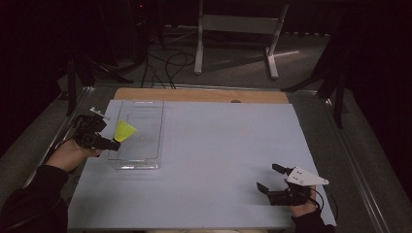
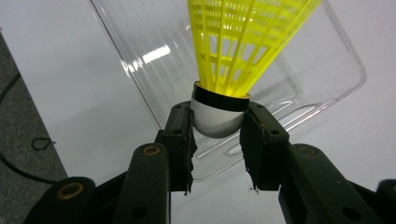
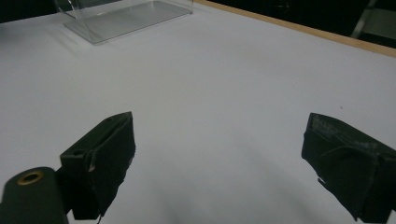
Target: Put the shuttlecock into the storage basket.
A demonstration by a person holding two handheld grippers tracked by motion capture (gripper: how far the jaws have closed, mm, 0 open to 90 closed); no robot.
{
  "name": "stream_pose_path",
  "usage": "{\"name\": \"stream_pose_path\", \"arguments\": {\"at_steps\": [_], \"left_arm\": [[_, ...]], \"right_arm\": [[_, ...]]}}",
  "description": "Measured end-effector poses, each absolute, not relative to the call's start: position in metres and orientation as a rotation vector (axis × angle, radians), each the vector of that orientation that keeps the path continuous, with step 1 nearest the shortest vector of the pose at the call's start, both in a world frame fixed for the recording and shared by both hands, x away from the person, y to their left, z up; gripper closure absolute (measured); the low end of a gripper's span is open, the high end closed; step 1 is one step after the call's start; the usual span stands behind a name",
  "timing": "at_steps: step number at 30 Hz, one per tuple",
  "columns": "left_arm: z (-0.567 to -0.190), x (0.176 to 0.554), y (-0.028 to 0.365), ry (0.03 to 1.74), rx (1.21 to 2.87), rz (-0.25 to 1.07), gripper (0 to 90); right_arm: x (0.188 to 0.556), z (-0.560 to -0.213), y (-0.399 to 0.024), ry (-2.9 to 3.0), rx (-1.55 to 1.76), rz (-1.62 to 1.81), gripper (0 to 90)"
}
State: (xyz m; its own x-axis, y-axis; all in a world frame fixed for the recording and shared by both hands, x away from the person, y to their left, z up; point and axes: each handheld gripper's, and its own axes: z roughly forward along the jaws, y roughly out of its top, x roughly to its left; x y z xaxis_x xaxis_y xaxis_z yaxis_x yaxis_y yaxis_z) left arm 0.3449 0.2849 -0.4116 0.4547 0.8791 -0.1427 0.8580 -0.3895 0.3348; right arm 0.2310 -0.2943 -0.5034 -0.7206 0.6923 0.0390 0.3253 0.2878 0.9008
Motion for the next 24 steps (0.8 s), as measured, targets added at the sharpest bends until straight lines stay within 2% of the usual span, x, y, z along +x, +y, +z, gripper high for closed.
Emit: {"name": "stream_pose_path", "arguments": {"at_steps": [24], "left_arm": [[-0.440, 0.359, 0.277, 1.490, 2.472, 0.008, 65.8]], "right_arm": [[0.231, -0.504, -0.294, 2.209, 0.921, 1.405, 9.9]]}}
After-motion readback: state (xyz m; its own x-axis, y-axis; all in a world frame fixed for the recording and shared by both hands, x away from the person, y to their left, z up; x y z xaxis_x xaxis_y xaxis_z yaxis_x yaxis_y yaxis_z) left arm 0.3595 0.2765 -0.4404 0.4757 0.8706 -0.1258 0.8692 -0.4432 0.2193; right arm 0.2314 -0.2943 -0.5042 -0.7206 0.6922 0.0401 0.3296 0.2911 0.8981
